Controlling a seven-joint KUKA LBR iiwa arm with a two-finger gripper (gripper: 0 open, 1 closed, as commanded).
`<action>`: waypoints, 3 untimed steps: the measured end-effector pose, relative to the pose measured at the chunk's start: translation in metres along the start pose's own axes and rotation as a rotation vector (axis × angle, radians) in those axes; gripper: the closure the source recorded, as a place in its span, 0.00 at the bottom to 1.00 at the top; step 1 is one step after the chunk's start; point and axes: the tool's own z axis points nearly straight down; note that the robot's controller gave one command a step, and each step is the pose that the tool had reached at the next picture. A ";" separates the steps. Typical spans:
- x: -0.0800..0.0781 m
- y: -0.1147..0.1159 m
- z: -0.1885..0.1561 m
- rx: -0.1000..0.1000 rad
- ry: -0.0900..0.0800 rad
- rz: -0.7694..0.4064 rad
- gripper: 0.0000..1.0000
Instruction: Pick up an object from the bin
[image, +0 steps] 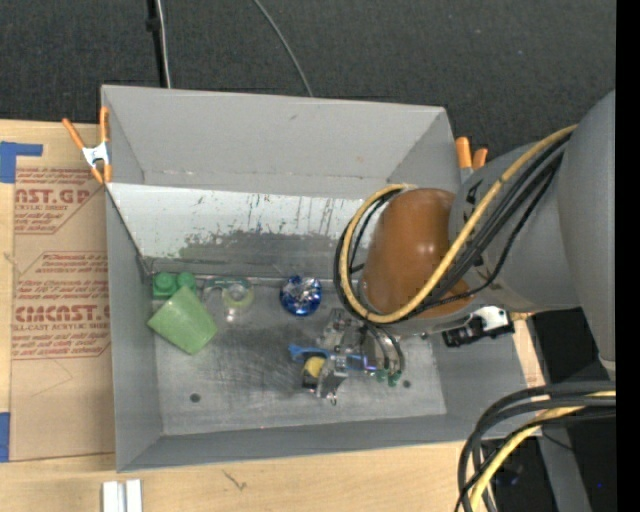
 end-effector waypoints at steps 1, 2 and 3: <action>0.000 0.001 -0.007 0.000 0.000 -0.001 1.00; 0.000 0.001 -0.007 0.001 0.001 -0.001 1.00; 0.000 0.002 -0.049 -0.001 -0.003 -0.002 1.00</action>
Offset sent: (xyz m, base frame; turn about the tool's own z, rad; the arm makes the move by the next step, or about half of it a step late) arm -0.0001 -0.0001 0.0076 0.0000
